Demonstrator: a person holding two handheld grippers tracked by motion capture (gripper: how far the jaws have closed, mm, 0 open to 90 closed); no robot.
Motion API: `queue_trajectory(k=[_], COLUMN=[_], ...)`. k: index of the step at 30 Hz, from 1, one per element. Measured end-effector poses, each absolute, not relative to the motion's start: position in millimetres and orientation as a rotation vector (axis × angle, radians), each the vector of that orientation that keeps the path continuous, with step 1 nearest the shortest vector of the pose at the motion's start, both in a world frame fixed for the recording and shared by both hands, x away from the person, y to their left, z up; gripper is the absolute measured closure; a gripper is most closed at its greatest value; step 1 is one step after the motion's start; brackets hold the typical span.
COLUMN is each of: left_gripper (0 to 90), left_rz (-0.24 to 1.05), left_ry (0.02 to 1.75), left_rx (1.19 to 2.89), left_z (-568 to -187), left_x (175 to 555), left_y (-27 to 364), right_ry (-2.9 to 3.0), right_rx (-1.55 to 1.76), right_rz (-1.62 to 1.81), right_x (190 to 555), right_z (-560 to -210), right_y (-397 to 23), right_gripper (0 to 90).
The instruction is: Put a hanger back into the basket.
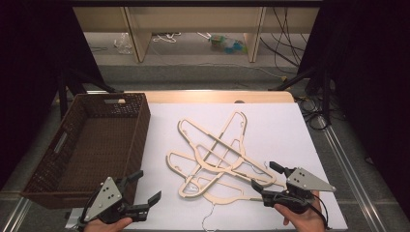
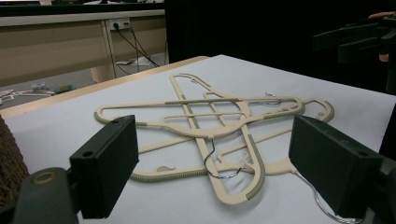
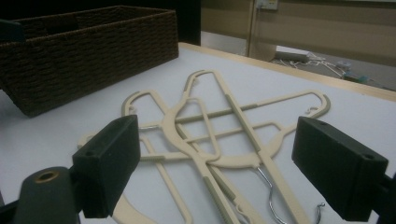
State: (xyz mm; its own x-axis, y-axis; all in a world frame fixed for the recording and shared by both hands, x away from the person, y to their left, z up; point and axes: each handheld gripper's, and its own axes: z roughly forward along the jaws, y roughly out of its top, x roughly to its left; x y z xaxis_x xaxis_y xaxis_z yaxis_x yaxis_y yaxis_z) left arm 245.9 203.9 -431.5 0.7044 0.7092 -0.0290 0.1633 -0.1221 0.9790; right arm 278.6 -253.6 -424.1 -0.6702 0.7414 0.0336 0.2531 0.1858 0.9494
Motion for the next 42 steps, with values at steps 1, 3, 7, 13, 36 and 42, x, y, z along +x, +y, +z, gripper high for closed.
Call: queue_trajectory(k=[1, 3, 7, 13, 36, 42], left_gripper=[16.0, 16.1, 16.1, 16.1, 16.2, 16.5], left_rz=[0.542, 0.542, 0.544, 0.546, 0.544, 0.536], left_ry=[0.714, 0.713, 0.711, 0.711, 0.705, 0.707], left_rx=[1.661, 1.661, 1.667, 1.668, 1.671, 1.670], left_z=[-432, -432, -432, -432, -433, -433], left_x=[246, 246, 246, 246, 247, 246], left_y=[204, 204, 204, 204, 202, 202], right_ry=[2.034, 2.038, 2.046, 2.070, 2.398, 2.550], right_rx=[0.930, 0.938, 0.931, 0.918, 0.862, 0.813], right_rz=[1.493, 1.487, 1.485, 1.484, 1.096, 0.963], right_x=[278, 278, 280, 287, 331, 349], right_z=[-424, -424, -424, -426, -419, -429], right_y=[-253, -253, -252, -246, -223, -205], right_gripper=[16.1, 16.1, 16.2, 16.2, 28.3, 40.8])
